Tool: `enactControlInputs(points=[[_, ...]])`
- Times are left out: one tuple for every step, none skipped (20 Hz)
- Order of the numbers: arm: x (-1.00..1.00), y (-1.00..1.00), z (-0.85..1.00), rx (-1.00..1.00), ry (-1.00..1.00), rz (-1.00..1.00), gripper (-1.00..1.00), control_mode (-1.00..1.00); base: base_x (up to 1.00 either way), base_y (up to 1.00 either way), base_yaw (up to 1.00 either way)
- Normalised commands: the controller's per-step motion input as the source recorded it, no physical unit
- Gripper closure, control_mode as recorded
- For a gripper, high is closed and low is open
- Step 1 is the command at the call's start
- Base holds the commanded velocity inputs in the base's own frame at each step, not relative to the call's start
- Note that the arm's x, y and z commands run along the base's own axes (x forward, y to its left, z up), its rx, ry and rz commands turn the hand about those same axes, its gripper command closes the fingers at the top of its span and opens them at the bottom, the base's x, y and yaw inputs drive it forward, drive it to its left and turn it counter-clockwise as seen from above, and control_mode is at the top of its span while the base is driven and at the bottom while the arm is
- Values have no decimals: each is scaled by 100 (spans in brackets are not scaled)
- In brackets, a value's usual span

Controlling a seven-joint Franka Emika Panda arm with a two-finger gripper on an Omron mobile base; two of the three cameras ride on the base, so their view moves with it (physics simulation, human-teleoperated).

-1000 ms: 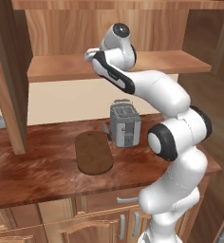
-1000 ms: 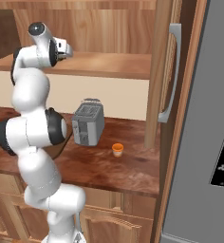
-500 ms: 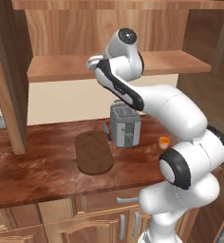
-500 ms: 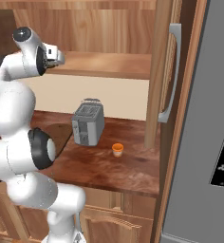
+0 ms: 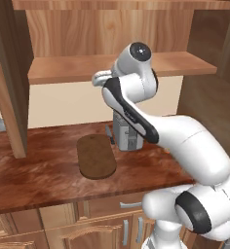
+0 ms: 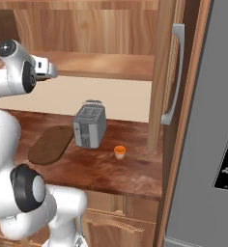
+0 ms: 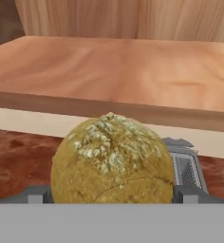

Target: Pick the bread, place it on the cutting board, pick the jam, place it on the counter, and close the cabinet.

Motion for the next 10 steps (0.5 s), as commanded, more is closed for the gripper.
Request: enactControlInputs(points=[[-75,0,-10,0,0,0,100,-100,0,0,0],[-73,0,-9,0,0,0,100,-100,0,0,0],[-69,0,-11,0,1,0,100,-100,0,0,0],[-66,0,-11,0,1,0,100,-100,0,0,0],[-64,0,-14,0,1,0,100,-100,0,0,0],[-65,0,-14,0,2,0,100,-100,0,0,0],[-65,0,-16,0,3,0,100,-100,0,0,0],[-59,0,-14,0,5,0,100,-100,0,0,0],[-51,0,-16,0,7,0,100,-100,0,0,0],[-51,0,-19,0,7,0,100,-100,0,0,0]])
